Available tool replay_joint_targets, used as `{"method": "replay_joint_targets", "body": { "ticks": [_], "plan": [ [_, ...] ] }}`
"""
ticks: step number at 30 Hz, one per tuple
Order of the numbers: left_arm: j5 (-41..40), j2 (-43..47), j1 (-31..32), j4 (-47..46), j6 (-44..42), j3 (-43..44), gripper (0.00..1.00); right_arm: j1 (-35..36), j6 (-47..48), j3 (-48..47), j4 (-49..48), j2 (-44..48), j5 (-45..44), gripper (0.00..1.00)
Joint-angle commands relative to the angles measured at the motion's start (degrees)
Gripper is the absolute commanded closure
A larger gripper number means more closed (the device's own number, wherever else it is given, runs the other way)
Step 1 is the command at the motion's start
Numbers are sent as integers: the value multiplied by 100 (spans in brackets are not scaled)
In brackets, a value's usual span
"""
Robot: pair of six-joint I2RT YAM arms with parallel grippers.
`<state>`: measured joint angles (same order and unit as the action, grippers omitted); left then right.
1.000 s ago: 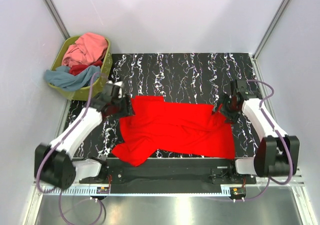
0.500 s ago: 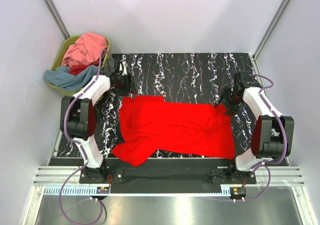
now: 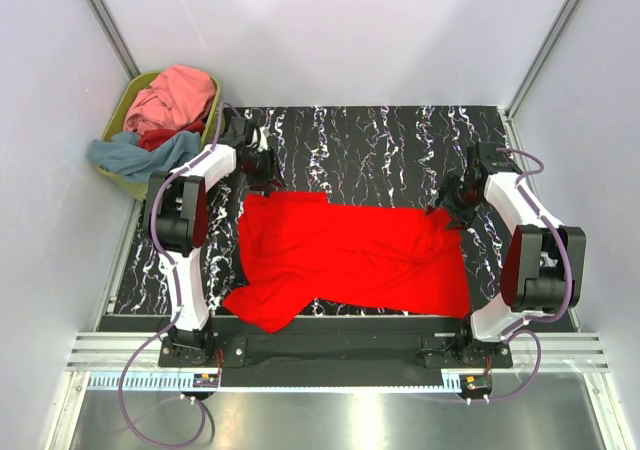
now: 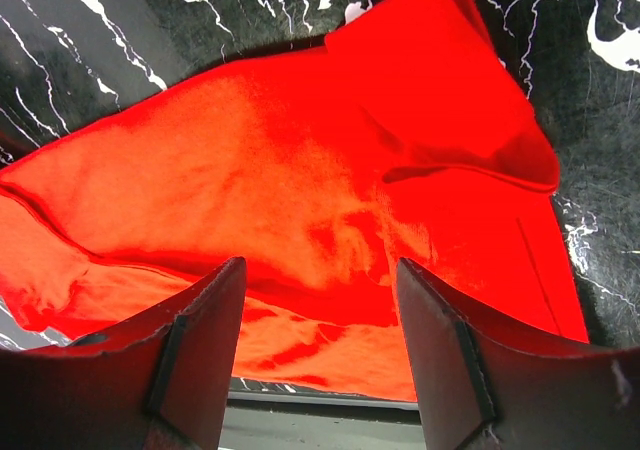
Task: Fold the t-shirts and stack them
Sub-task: Flatten the tshirt out
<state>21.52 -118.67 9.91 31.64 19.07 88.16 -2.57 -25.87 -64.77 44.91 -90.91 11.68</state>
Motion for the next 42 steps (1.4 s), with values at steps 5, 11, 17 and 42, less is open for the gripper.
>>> {"method": "replay_joint_targets", "body": {
  "ticks": [5,11,17,42],
  "plan": [
    [-385,151,-24,-176,-79,-123,52,11,91,-238,-87,-128,124,32],
    [-605,90,-33,-167,-88,-176,54,2,100,-211,-113,-181,124,31],
    [-605,-103,-59,-158,-35,-89,52,2,91,-229,-105,-199,141,31],
    [-297,370,-16,-131,-70,52,100,-7,-190,-194,-157,-304,-104,32]
  ]
}}
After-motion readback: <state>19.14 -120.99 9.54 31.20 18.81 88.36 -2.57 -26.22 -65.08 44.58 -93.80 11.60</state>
